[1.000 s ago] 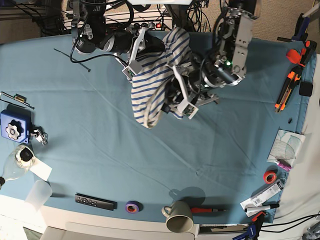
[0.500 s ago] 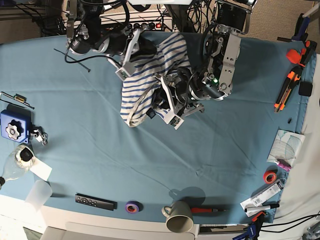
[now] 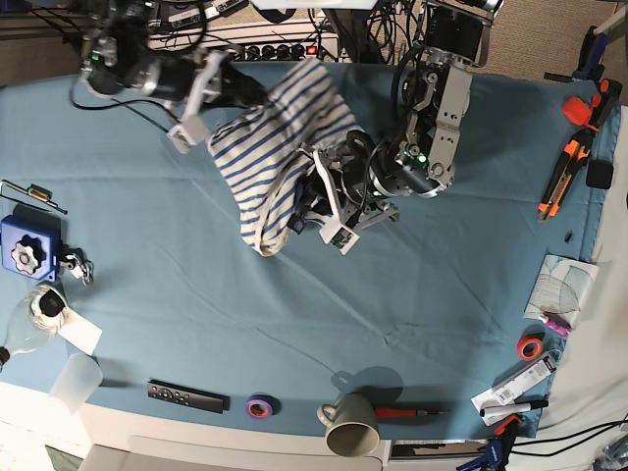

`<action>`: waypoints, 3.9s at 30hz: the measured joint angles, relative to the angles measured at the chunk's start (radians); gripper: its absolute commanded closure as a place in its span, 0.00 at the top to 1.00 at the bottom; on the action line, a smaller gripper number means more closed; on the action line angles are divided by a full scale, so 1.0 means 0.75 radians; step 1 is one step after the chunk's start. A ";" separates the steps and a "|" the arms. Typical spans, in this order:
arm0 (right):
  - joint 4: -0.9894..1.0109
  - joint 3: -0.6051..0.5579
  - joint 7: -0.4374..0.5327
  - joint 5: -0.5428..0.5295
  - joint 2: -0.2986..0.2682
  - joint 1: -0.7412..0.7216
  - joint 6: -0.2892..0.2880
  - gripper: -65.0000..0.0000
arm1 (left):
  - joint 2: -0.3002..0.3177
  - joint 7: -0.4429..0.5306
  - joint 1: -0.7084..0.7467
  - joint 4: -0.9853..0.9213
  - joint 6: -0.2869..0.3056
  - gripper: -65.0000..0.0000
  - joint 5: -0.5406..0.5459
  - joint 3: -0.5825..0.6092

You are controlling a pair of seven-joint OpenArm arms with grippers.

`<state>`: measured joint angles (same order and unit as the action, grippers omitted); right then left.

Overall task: Fold the T-shirt properly
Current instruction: 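Lift the shirt edge with the left gripper and pull it toward the table center, then grasp the shirt edges with both grippers and spread the bundle, then press and smooth the shirt flat with both grippers, then release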

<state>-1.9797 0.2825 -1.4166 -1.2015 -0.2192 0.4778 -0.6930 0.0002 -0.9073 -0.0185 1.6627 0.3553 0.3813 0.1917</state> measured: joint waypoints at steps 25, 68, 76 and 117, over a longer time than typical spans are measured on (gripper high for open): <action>-0.067 0.209 -0.001 -0.250 -0.146 -0.122 -0.006 0.03 | -0.022 -0.157 -0.105 0.157 -0.036 0.28 0.066 -0.208; 0.186 -0.241 0.215 0.659 -0.040 -0.357 0.158 0.03 | -0.015 -0.495 0.365 0.428 0.233 0.28 0.489 -0.326; 0.186 -0.241 0.214 0.659 -0.040 -0.357 0.160 0.03 | -0.015 -0.450 0.289 0.428 0.247 0.28 0.551 -0.216; 0.012 -0.239 0.085 0.646 -0.041 -0.189 0.157 0.03 | -0.011 0.025 0.069 0.079 -0.006 0.01 -0.253 0.066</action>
<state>-1.9705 0.1036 -1.3529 -0.7170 -0.2497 0.3363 -0.5755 -0.0082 -0.8886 0.0330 1.7218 0.3508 0.1913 0.2409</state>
